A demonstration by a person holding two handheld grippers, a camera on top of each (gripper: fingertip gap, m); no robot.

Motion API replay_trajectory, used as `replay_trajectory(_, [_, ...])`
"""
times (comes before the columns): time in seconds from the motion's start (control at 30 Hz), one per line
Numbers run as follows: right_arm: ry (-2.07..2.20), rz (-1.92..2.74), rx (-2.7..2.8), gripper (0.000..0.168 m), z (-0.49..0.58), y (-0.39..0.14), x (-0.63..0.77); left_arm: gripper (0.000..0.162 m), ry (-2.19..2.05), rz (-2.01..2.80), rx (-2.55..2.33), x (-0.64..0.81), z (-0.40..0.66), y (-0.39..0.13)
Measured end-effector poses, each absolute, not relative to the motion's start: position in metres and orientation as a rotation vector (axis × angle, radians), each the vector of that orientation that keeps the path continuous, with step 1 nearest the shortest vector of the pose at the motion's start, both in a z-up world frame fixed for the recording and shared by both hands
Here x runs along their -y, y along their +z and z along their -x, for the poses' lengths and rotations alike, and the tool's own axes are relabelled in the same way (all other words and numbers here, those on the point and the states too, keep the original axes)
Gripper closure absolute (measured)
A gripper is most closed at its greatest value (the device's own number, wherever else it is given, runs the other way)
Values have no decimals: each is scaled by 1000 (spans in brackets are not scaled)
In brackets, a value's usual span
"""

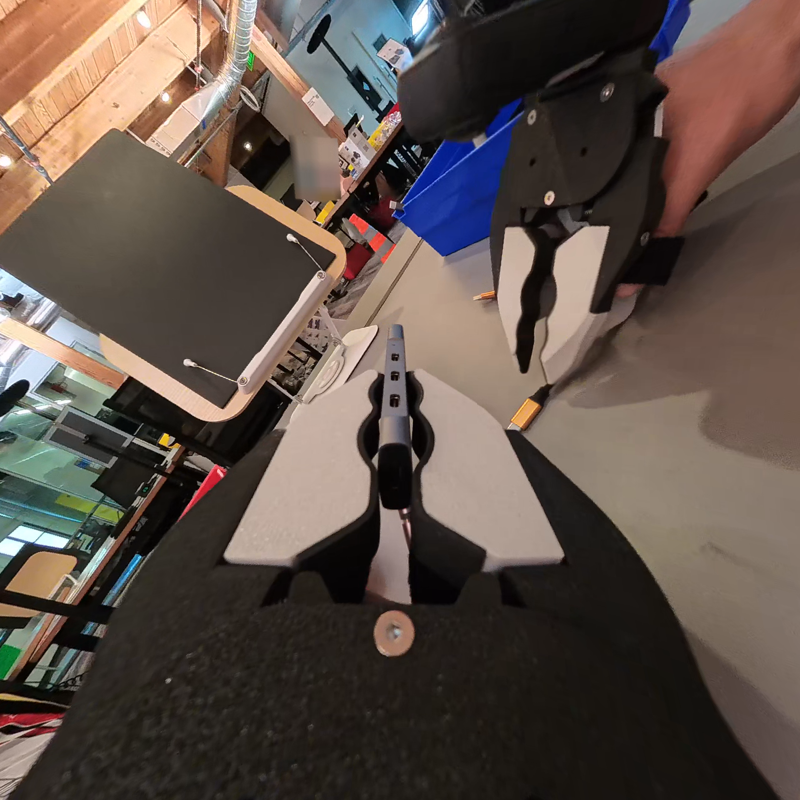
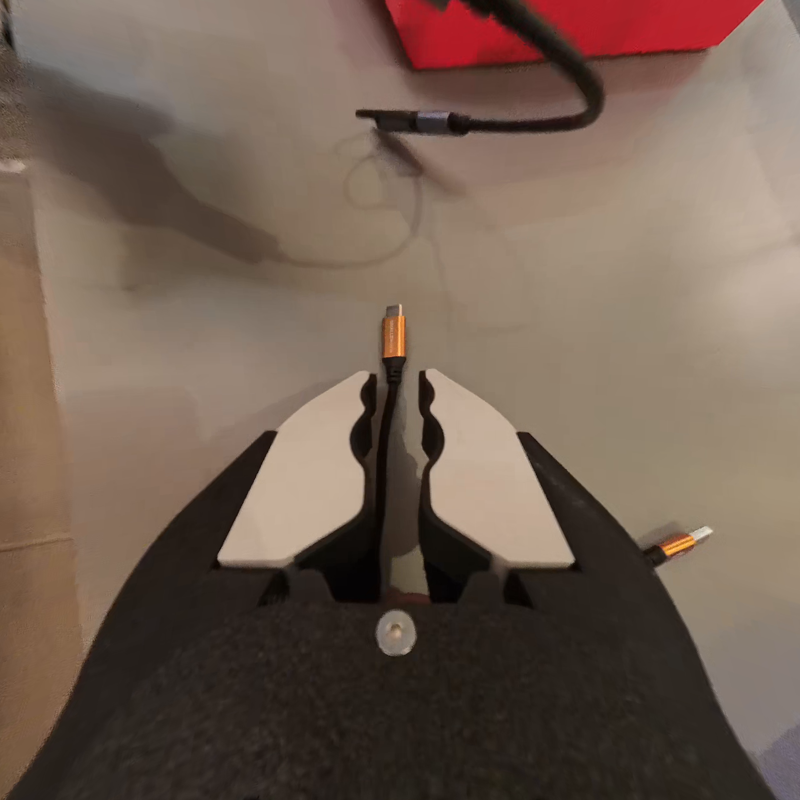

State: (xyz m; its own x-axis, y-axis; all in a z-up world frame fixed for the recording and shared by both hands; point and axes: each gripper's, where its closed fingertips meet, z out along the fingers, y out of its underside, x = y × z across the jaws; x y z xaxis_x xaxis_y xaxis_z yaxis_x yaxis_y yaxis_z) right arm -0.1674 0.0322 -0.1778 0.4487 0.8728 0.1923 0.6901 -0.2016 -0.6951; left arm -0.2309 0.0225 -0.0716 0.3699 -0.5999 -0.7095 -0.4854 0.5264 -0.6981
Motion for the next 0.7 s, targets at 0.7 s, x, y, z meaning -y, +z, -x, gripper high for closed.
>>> replay_trajectory(0.7, [534, 2153, 1095, 166, 153, -129, -5, 152, 117, 961, -1351, -24, 204, -95])
